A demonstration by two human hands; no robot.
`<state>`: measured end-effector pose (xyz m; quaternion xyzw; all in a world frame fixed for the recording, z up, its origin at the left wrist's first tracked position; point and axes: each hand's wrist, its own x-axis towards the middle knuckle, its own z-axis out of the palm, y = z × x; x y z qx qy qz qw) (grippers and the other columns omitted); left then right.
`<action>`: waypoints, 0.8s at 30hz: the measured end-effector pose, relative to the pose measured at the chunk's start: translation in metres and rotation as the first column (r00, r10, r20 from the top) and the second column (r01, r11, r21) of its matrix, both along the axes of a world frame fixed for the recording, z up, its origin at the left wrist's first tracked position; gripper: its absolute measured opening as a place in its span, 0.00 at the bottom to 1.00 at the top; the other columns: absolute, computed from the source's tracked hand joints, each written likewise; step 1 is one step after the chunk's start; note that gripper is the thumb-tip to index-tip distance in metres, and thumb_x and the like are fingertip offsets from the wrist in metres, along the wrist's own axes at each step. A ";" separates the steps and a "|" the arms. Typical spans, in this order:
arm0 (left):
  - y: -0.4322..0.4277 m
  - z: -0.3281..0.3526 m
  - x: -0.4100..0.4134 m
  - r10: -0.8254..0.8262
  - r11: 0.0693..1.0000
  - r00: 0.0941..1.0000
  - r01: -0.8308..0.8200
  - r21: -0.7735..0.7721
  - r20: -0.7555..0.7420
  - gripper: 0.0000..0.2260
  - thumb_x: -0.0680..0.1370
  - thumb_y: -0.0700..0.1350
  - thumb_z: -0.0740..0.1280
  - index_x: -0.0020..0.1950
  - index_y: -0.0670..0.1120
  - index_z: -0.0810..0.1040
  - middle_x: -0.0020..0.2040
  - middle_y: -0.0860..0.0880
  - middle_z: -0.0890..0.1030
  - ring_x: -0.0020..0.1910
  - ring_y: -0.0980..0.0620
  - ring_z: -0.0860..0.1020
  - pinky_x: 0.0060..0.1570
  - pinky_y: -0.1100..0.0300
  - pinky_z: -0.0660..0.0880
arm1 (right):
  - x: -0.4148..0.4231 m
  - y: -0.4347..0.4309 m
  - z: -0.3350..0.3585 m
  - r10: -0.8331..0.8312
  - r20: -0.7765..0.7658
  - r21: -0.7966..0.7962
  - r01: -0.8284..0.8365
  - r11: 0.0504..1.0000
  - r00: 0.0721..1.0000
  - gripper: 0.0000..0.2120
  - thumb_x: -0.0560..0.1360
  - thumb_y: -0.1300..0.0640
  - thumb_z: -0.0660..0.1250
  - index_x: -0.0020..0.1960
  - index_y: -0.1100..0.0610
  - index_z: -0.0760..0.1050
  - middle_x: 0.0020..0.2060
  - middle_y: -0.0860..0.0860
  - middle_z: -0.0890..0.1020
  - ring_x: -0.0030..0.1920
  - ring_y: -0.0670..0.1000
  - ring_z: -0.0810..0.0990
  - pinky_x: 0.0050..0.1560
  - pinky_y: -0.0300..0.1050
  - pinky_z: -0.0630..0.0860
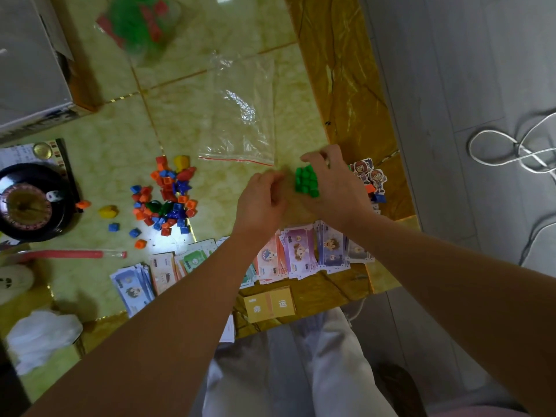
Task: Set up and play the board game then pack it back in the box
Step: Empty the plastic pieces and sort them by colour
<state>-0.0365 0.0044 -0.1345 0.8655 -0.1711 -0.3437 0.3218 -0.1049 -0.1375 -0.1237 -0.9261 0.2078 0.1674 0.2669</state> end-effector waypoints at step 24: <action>0.140 0.013 0.063 0.163 0.981 0.982 -0.172 0.085 0.100 0.08 0.75 0.38 0.65 0.51 0.47 0.80 0.50 0.47 0.77 0.44 0.50 0.78 0.46 0.54 0.76 | 0.139 0.088 -0.007 -0.084 0.070 0.095 0.078 0.992 0.994 0.20 0.73 0.58 0.66 0.65 0.51 0.71 0.58 0.50 0.75 0.51 0.52 0.78 0.54 0.54 0.77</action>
